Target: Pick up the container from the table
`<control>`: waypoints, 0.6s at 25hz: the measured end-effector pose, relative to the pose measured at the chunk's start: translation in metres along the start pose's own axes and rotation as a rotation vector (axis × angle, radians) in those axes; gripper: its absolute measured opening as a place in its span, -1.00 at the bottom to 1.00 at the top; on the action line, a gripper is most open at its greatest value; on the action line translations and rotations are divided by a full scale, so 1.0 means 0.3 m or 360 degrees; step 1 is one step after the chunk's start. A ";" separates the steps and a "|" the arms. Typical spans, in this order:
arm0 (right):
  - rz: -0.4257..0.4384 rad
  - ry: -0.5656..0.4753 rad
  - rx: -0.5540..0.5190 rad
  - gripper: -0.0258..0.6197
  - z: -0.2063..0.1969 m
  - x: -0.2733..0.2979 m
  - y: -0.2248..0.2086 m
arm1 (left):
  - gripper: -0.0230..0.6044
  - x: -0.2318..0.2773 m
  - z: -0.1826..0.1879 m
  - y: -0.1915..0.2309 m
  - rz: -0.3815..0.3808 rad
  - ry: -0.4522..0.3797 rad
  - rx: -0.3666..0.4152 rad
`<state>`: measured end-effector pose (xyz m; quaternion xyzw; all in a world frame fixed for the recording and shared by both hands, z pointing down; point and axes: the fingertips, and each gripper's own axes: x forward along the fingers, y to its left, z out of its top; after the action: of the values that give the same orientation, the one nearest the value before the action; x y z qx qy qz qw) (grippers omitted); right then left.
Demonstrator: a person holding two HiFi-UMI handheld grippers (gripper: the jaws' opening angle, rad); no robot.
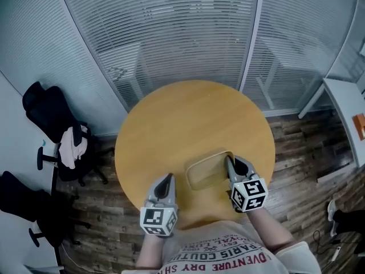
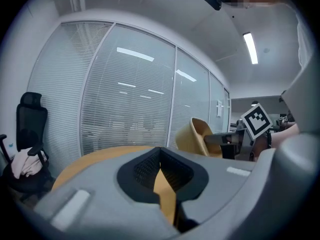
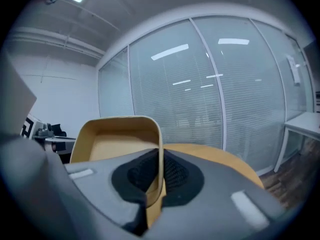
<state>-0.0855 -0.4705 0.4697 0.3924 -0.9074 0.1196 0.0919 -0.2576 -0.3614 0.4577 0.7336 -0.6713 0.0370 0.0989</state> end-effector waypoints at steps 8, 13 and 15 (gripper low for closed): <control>-0.0058 -0.0266 -0.0263 -0.91 0.121 -0.075 0.008 | -0.91 0.015 0.072 -0.024 -0.0024 -0.0057 0.0051; -0.0064 -0.0331 -0.0329 -0.91 0.144 -0.093 0.022 | -0.91 0.008 0.095 -0.022 -0.0017 -0.0077 0.0070; -0.0067 -0.0330 -0.0362 -0.91 0.140 -0.095 0.036 | -0.91 0.001 0.099 -0.021 -0.0017 -0.0078 0.0079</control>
<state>-0.0771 -0.4558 0.4206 0.4088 -0.9112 -0.0270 0.0439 -0.2537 -0.3669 0.4282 0.7402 -0.6684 0.0352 0.0644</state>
